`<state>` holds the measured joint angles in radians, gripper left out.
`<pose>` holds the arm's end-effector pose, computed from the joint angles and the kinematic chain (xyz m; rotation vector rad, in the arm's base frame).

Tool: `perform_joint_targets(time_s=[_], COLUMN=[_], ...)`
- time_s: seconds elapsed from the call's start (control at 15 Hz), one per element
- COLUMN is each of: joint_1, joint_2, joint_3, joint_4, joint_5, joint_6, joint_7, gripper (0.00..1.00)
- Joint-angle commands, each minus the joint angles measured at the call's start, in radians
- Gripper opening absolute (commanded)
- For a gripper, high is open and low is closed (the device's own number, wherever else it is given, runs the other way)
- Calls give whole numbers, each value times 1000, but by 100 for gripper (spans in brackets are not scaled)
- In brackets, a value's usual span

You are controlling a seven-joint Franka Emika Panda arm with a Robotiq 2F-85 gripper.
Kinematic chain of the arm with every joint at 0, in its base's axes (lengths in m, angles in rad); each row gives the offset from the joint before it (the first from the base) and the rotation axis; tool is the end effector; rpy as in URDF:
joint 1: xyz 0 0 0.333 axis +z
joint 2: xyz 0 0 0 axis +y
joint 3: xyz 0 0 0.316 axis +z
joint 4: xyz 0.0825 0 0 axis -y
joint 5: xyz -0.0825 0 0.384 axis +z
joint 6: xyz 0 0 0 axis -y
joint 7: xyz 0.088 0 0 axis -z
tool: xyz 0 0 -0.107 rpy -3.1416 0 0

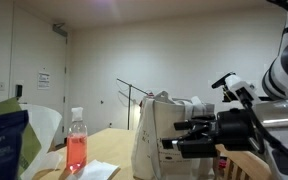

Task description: Move the bag backwards

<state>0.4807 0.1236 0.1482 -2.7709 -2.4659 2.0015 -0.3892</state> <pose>0.3210 0.1897 0.1748 -0.2021 1.8050 -0.1472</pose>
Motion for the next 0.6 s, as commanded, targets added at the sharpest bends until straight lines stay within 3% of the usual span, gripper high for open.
perform_joint_targets(time_s=[0.0,0.53], joint_1=[-61,-157], joint_2=[3,109], joint_3=[59,73], joint_4=[0,9], joint_5=[-1,-192], joint_6=[-6,47], joint_7=[-5,89], gripper=[100,100])
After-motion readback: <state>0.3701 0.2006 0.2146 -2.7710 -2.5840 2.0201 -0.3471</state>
